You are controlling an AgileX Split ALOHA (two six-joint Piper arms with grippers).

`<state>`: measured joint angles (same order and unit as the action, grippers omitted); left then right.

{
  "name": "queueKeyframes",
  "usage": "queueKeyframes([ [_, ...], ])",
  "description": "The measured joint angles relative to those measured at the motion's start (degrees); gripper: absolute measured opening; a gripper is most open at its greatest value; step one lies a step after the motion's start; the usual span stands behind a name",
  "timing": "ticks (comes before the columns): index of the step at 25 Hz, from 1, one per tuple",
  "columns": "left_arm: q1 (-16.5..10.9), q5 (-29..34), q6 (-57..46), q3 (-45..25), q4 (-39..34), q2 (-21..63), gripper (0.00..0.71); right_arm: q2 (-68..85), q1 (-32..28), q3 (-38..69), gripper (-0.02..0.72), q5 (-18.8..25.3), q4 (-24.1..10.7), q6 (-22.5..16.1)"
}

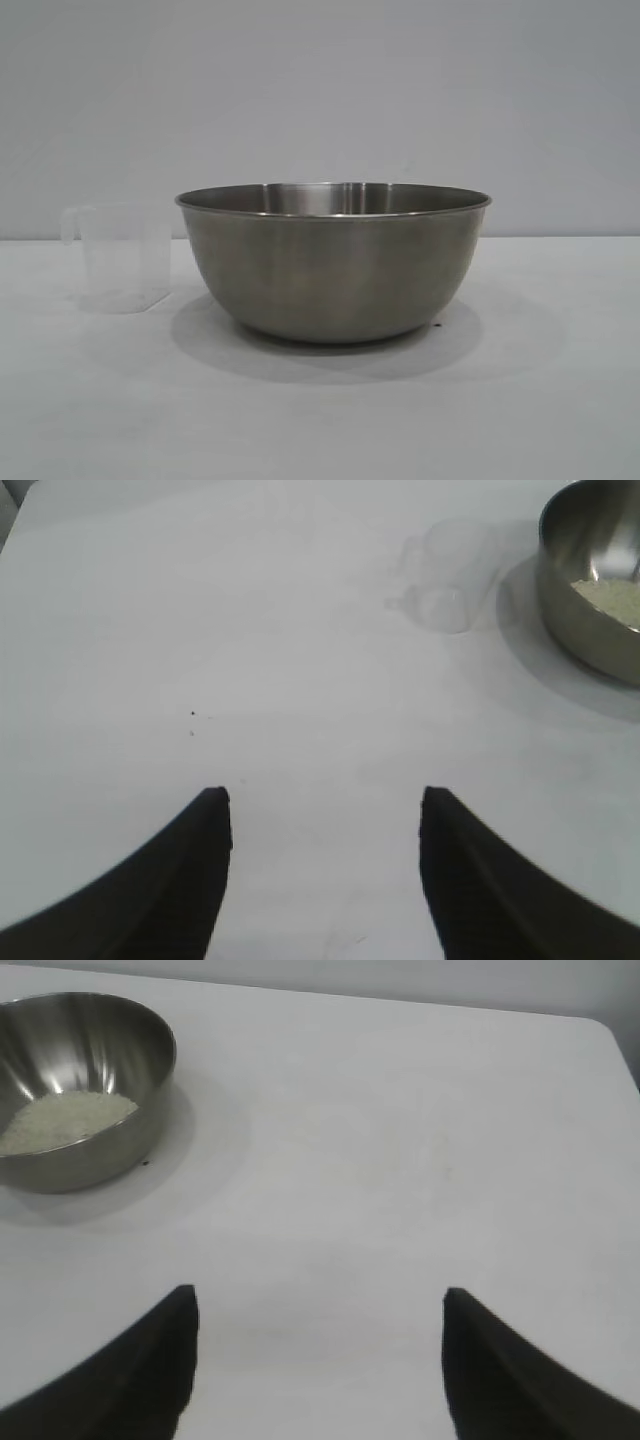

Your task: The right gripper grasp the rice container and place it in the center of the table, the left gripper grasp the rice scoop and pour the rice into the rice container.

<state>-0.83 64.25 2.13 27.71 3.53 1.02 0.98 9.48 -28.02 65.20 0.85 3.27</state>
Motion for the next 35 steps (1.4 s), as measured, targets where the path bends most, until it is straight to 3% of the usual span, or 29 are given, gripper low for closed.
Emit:
queueKeyframes([
  [21, -0.1, 0.0, 0.0, 0.0, -3.0, 0.0, 0.353, 0.0, -3.2, 0.0, 0.442, 0.0, 0.0, 0.0],
  [27, -4.0, 0.0, 0.0, 0.0, -3.0, 0.0, 0.353, 0.0, -3.2, 0.0, 0.442, 0.0, 0.0, 0.0],
  [35, -4.3, 0.0, 0.0, 0.0, -3.0, 0.0, 0.353, 0.0, -3.3, 0.0, 0.442, 0.0, 0.0, 0.0],
])
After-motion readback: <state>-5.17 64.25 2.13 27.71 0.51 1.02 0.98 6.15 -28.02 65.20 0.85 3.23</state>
